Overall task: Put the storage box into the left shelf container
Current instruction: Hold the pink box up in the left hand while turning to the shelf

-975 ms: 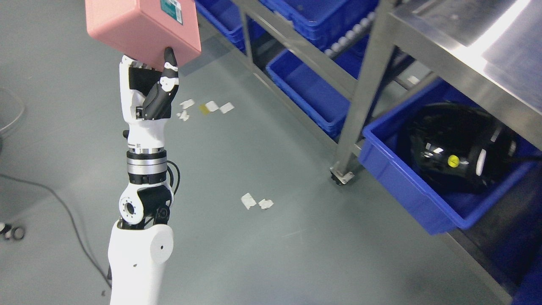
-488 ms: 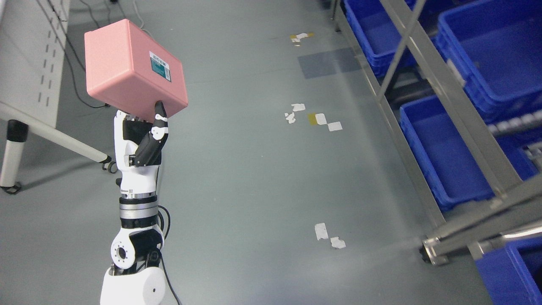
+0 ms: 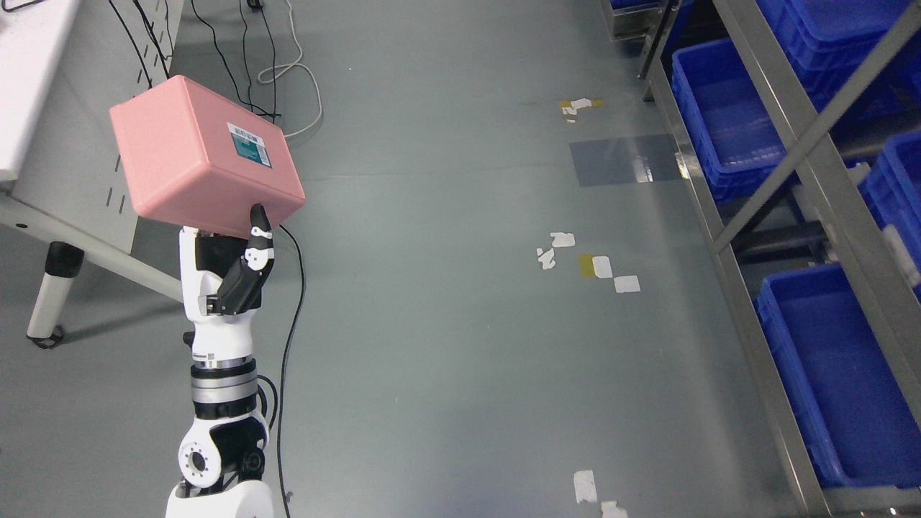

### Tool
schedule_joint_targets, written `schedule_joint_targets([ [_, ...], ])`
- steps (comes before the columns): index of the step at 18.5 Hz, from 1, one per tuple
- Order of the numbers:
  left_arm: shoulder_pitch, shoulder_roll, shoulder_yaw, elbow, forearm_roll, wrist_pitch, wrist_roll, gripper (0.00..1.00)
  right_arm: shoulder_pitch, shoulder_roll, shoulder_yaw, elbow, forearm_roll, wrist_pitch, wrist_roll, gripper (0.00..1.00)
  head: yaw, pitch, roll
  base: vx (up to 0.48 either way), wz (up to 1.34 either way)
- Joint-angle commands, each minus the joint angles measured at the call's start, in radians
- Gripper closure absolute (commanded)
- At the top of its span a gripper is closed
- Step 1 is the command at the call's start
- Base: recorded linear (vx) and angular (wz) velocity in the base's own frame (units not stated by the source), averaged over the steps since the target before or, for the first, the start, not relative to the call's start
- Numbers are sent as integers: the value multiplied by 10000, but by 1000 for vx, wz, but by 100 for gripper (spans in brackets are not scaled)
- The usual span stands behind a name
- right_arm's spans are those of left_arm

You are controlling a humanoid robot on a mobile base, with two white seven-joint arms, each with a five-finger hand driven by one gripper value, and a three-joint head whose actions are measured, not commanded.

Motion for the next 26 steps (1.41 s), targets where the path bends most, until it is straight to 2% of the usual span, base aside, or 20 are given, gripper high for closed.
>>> schedule_joint_targets([
  [1,253,164,469,-142,-76,-27,-25,95,-30,-175,1,-175,-215,6,16,0,0,0,0,470,159],
  [17,514,164,453,-127,-230,-180,-178,94,-31,-175,1,-175,-215,6,32,0,0,0,0,585,172],
  [26,974,164,346,-127,-306,-364,-178,94,-31,-175,1,-175,-215,6,32,0,0,4,0,626,-238],
])
